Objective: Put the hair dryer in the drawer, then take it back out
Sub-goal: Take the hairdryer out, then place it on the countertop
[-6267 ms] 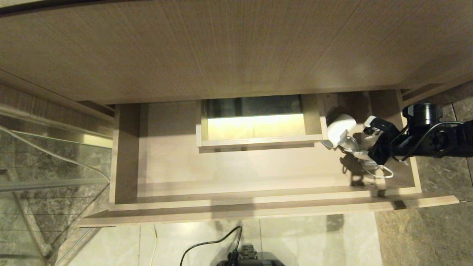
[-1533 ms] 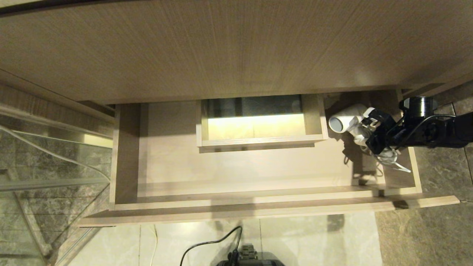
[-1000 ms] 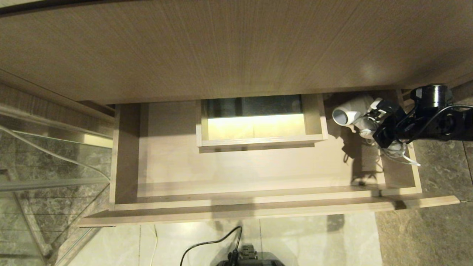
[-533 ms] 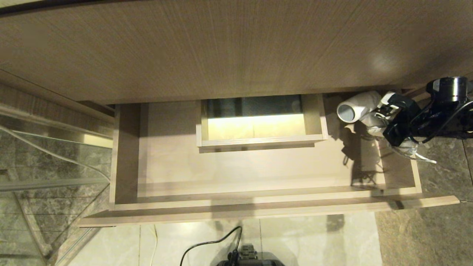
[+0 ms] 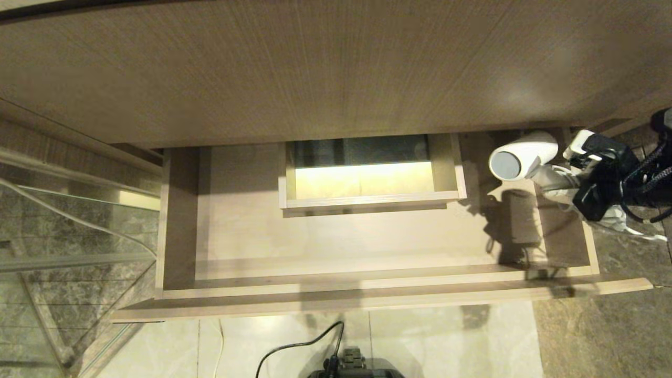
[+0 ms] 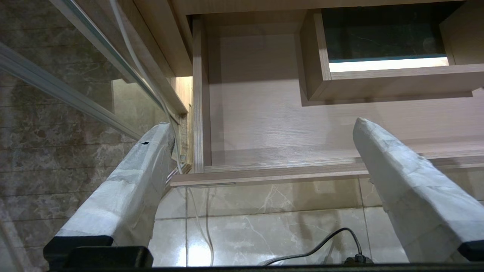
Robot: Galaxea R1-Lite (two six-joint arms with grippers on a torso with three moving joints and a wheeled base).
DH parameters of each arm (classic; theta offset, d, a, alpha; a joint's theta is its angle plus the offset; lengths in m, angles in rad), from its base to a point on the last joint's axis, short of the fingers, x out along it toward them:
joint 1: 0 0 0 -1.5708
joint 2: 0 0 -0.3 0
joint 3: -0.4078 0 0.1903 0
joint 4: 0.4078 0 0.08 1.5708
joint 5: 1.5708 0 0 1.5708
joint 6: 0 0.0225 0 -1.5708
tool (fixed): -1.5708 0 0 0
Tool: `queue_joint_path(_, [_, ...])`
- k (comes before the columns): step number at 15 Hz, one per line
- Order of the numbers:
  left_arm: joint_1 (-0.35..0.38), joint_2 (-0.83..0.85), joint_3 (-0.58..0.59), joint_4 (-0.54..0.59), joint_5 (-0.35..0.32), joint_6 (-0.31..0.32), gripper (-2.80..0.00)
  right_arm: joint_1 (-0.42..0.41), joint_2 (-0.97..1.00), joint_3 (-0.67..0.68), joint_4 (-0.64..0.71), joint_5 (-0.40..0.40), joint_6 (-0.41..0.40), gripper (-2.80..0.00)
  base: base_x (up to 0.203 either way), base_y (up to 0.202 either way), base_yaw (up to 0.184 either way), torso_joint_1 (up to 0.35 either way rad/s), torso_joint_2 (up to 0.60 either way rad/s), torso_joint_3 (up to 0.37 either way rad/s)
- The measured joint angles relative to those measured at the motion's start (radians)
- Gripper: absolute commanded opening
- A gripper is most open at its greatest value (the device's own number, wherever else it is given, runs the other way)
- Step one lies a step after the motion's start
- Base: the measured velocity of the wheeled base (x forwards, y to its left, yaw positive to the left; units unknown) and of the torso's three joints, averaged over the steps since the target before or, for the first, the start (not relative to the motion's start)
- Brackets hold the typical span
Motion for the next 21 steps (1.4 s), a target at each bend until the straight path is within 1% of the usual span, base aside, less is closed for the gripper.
queue_joint_path(3, [0.000, 0.000, 0.000, 0.000, 0.000, 0.000, 0.00, 0.001, -0.105, 0.102, 0.009, 0.000, -0.007, -2.80, 0.000, 0.000, 0.000, 0.000, 0.00, 0.000])
queue_joint_path(6, [0.000, 0.000, 0.000, 0.000, 0.000, 0.000, 0.00, 0.004, -0.199, 0.205, 0.014, -0.001, -0.046, -2.80, 0.000, 0.000, 0.000, 0.000, 0.00, 0.000])
queue_joint_path(8, [0.000, 0.000, 0.000, 0.000, 0.000, 0.000, 0.00, 0.005, -0.256, 0.266, 0.029, -0.001, -0.056, -2.80, 0.000, 0.000, 0.000, 0.000, 0.00, 0.000])
queue_joint_path(12, [0.000, 0.000, 0.000, 0.000, 0.000, 0.000, 0.00, 0.006, -0.376, 0.357, 0.120, -0.003, -0.094, -2.80, 0.000, 0.000, 0.000, 0.000, 0.00, 0.000])
queue_joint_path(17, [0.000, 0.000, 0.000, 0.000, 0.000, 0.000, 0.00, 0.006, -0.599, 0.439, 0.328, 0.000, -0.159, -2.80, 0.000, 0.000, 0.000, 0.000, 0.00, 0.000])
queue_joint_path(18, [0.000, 0.000, 0.000, 0.000, 0.000, 0.000, 0.00, 0.006, -0.653, 0.457, 0.352, 0.002, -0.171, -2.80, 0.000, 0.000, 0.000, 0.000, 0.00, 0.000])
queue_joint_path(21, [0.000, 0.000, 0.000, 0.000, 0.000, 0.000, 0.00, 0.005, -0.803, 0.503, 0.422, 0.005, -0.245, -2.80, 0.000, 0.000, 0.000, 0.000, 0.00, 0.000])
